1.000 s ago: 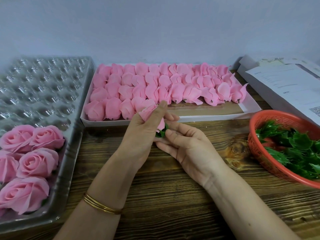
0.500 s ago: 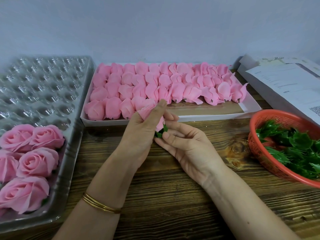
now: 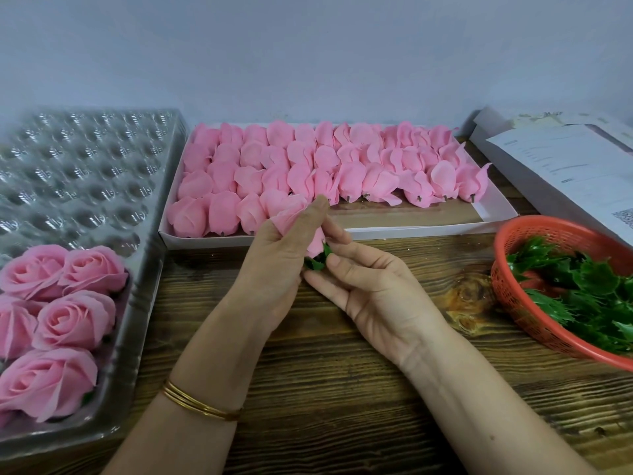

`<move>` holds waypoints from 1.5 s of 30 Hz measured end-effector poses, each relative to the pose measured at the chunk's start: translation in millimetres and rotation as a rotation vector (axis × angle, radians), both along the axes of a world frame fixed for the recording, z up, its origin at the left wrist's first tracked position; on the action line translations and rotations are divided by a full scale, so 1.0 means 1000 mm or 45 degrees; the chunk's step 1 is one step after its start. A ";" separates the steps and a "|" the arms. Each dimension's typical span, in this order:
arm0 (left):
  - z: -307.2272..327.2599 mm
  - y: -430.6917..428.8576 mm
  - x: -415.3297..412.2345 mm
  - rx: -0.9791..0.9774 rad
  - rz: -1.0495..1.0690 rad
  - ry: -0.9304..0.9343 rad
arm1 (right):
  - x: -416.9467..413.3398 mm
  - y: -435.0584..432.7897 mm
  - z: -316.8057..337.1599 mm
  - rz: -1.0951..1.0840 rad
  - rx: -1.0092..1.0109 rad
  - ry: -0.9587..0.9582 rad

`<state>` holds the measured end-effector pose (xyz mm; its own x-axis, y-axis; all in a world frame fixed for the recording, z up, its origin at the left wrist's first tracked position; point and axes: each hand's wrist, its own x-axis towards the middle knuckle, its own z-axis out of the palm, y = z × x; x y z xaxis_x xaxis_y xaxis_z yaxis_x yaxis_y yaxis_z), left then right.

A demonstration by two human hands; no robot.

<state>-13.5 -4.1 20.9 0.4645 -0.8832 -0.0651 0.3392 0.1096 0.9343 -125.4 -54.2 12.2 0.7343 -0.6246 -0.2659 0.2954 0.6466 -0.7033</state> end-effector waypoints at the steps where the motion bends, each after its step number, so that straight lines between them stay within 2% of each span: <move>1: 0.000 0.000 0.000 0.000 0.002 0.000 | 0.000 0.000 0.000 0.005 -0.008 -0.001; 14: 0.003 0.001 0.002 -0.003 -0.010 0.041 | 0.001 0.000 -0.003 -0.089 0.058 -0.007; 30: 0.002 0.002 0.001 -0.016 -0.036 0.008 | 0.002 0.000 0.000 -0.017 0.065 -0.061; 36: 0.002 0.002 0.000 -0.021 -0.090 -0.057 | -0.002 -0.002 0.000 0.012 -0.086 0.115; 45: -0.002 0.001 0.001 -0.006 -0.108 -0.078 | 0.002 0.003 0.000 -0.136 -0.252 0.108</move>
<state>-12.4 -2.9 19.0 0.3913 -0.9196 -0.0346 0.2898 0.0875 0.9531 -122.9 -51.3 12.6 0.6414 -0.7437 -0.1885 0.2892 0.4620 -0.8384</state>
